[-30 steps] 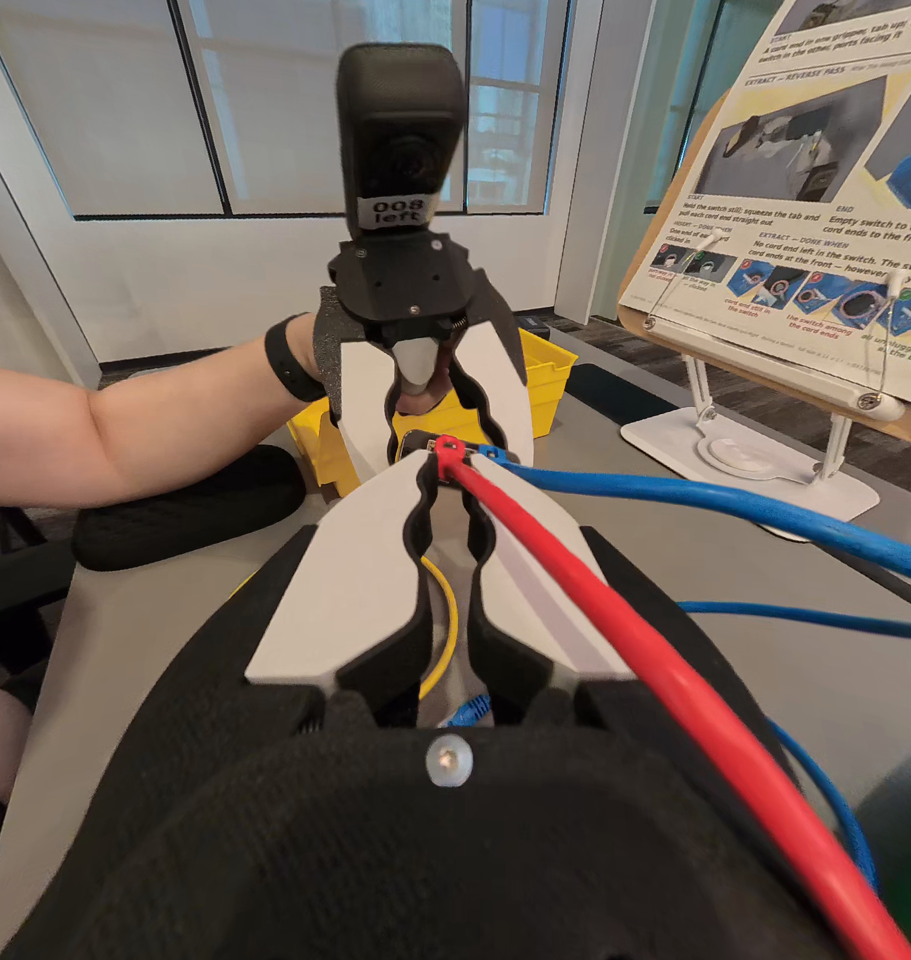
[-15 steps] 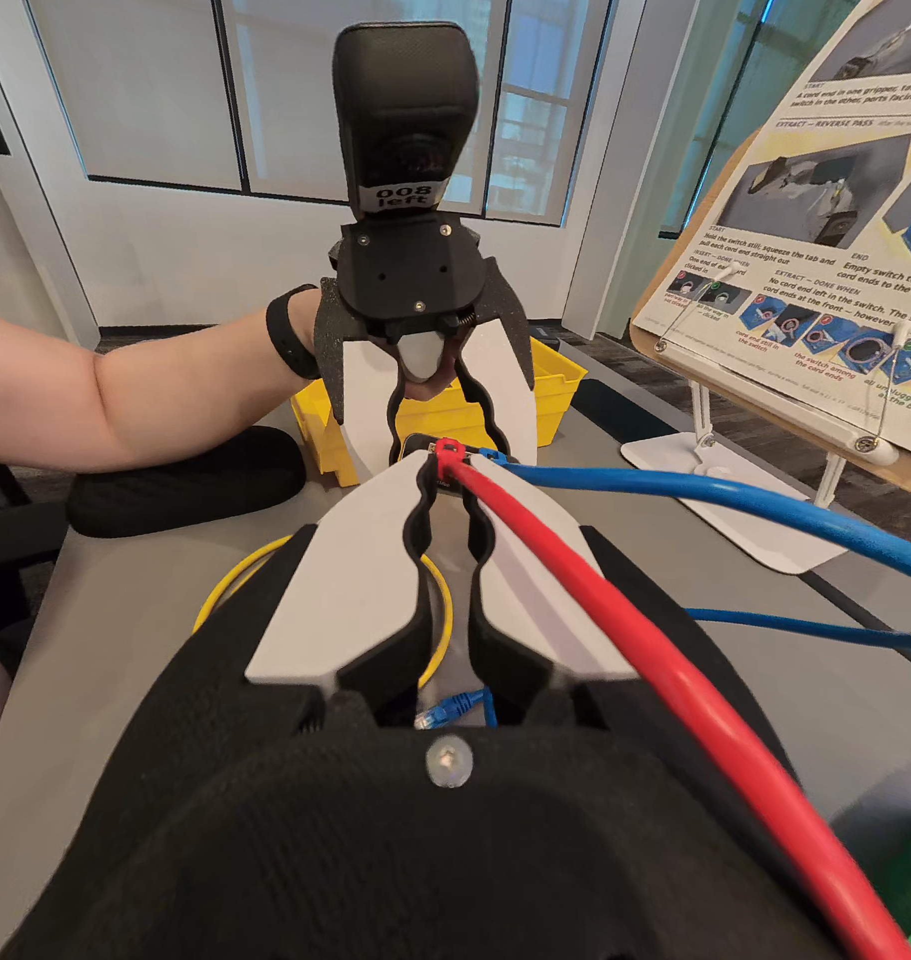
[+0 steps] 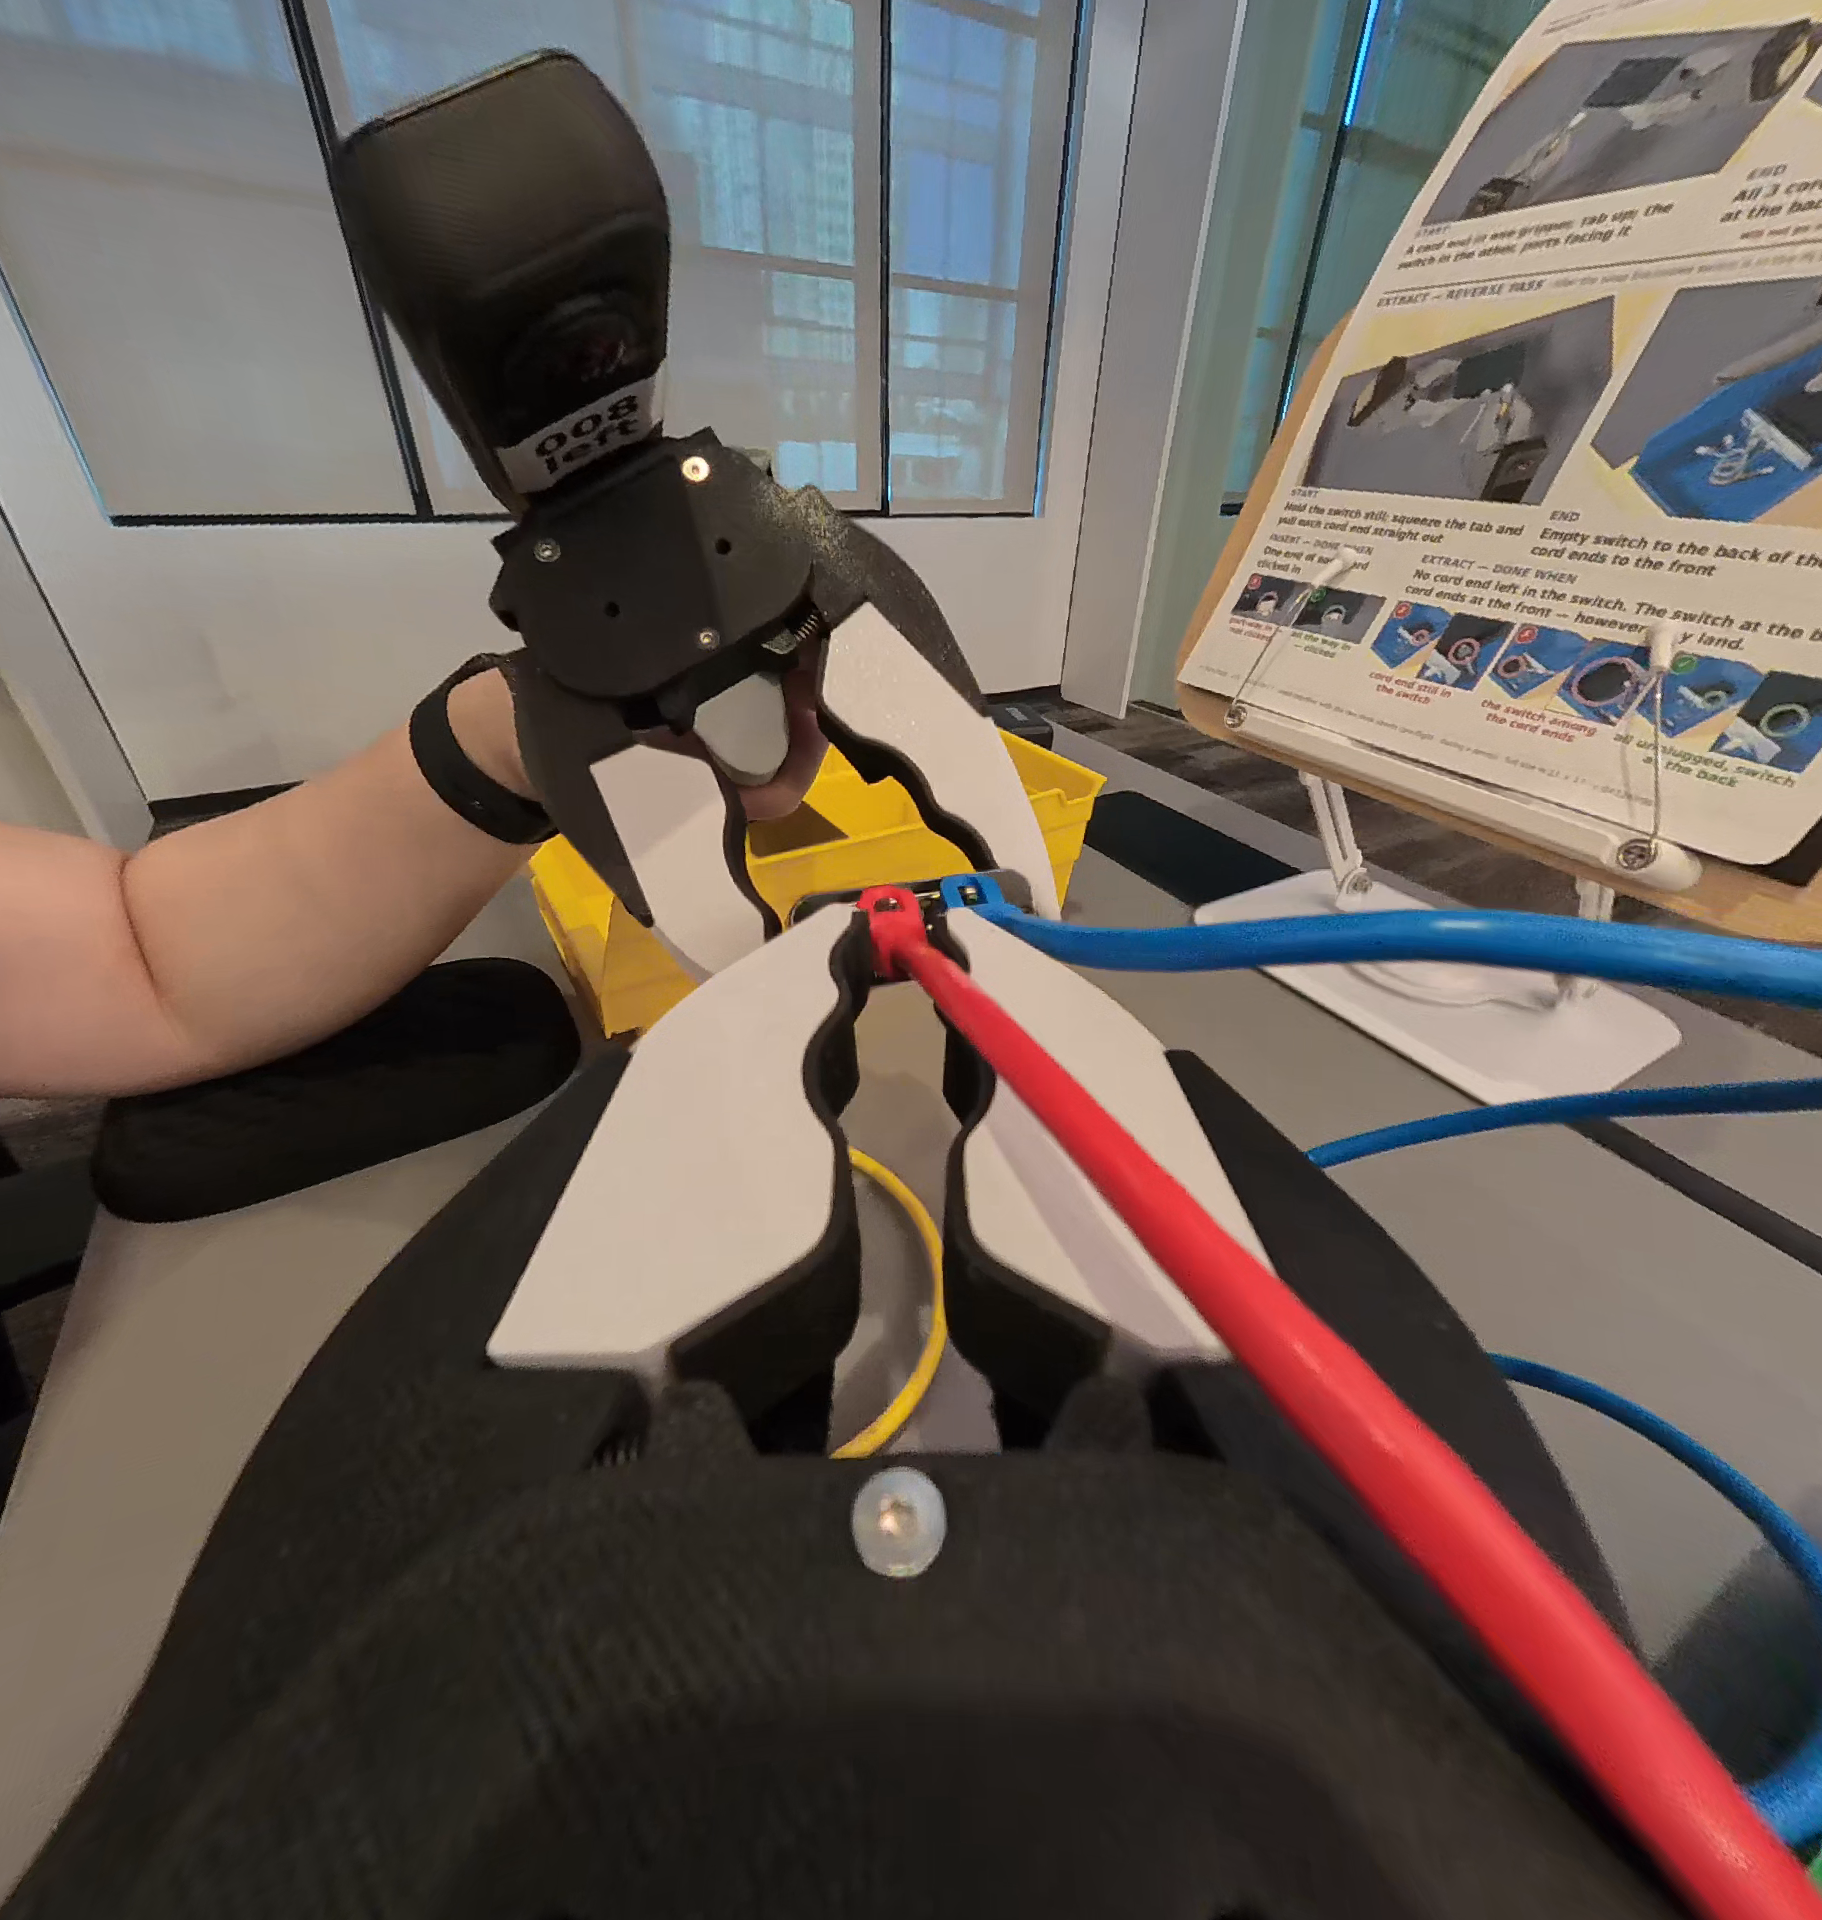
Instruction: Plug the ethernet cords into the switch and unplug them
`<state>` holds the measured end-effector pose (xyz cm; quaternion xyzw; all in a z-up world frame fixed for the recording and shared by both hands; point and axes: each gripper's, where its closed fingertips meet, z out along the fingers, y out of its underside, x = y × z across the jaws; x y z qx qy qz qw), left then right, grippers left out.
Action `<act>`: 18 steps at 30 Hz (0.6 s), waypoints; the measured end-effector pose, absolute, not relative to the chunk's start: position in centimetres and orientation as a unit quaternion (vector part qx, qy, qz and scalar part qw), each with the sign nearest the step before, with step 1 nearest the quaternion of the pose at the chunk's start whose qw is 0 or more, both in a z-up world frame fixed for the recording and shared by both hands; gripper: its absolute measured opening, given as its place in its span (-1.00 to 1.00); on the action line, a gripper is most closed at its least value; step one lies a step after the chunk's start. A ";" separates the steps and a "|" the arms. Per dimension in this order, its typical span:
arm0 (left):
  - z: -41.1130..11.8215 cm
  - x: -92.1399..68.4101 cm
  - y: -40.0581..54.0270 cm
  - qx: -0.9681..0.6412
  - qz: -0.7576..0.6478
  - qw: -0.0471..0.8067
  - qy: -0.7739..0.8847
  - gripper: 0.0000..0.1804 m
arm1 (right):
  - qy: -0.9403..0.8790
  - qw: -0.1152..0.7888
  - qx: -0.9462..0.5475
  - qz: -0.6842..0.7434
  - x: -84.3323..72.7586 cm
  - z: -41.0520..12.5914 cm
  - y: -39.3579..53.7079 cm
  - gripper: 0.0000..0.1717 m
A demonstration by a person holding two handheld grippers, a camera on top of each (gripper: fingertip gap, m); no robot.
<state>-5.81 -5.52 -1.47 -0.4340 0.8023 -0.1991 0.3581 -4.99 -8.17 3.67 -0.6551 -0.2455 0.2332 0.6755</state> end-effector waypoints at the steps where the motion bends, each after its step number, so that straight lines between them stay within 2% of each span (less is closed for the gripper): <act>1: -1.5 -5.7 -5.5 -0.434 -0.196 0.360 0.802 -0.32 | -0.240 0.671 -0.661 0.234 -4.9 3.5 -8.0 -0.86; 18: -2.0 -5.9 -5.8 -0.426 -0.209 0.347 0.809 -0.32 | -0.283 0.661 -0.663 0.210 -5.2 3.0 -8.4 -0.86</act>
